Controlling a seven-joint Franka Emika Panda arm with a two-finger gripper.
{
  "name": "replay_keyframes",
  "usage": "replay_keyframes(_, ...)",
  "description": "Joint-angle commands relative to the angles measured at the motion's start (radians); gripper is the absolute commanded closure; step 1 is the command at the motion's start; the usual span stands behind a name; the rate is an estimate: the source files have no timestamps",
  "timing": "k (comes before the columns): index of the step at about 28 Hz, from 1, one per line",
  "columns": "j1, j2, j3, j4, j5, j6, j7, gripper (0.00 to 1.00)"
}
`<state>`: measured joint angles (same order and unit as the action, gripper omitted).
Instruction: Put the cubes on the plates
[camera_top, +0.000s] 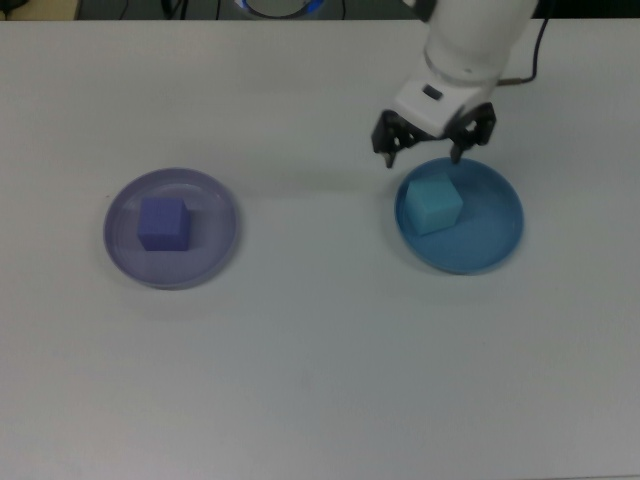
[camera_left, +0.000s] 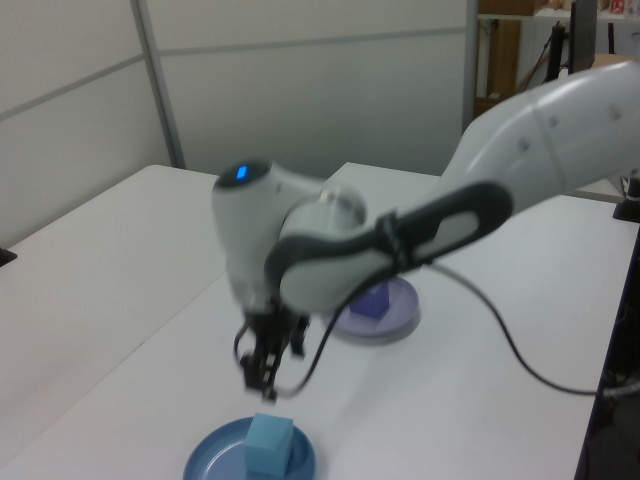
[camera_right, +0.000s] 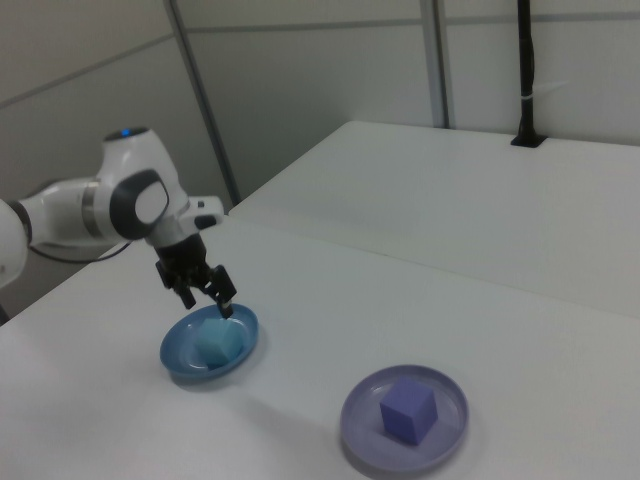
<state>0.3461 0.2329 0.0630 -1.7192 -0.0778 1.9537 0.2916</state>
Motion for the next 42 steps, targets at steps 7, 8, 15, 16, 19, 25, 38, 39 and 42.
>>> replay_keyframes(7, -0.025, -0.211, -0.173, -0.028, 0.003, -0.188, -0.066, 0.0)
replay_keyframes(8, -0.041, -0.221, -0.173, -0.03, 0.004, -0.194, -0.077, 0.0)
replay_keyframes(15, -0.124, -0.264, -0.173, -0.037, 0.039, -0.199, -0.178, 0.0)
replay_keyframes(16, -0.133, -0.264, -0.175, -0.034, 0.047, -0.197, -0.181, 0.0)
replay_keyframes(19, -0.144, -0.264, -0.173, -0.031, 0.049, -0.194, -0.18, 0.0)
replay_keyframes(25, -0.16, -0.271, -0.176, -0.028, 0.065, -0.196, -0.187, 0.0)
replay_keyframes(38, -0.176, -0.284, -0.18, -0.025, 0.087, -0.196, -0.209, 0.0)
replay_keyframes(39, -0.176, -0.284, -0.18, -0.02, 0.087, -0.196, -0.209, 0.0)
replay_keyframes(42, -0.176, -0.277, -0.18, -0.005, 0.087, -0.196, -0.209, 0.0)
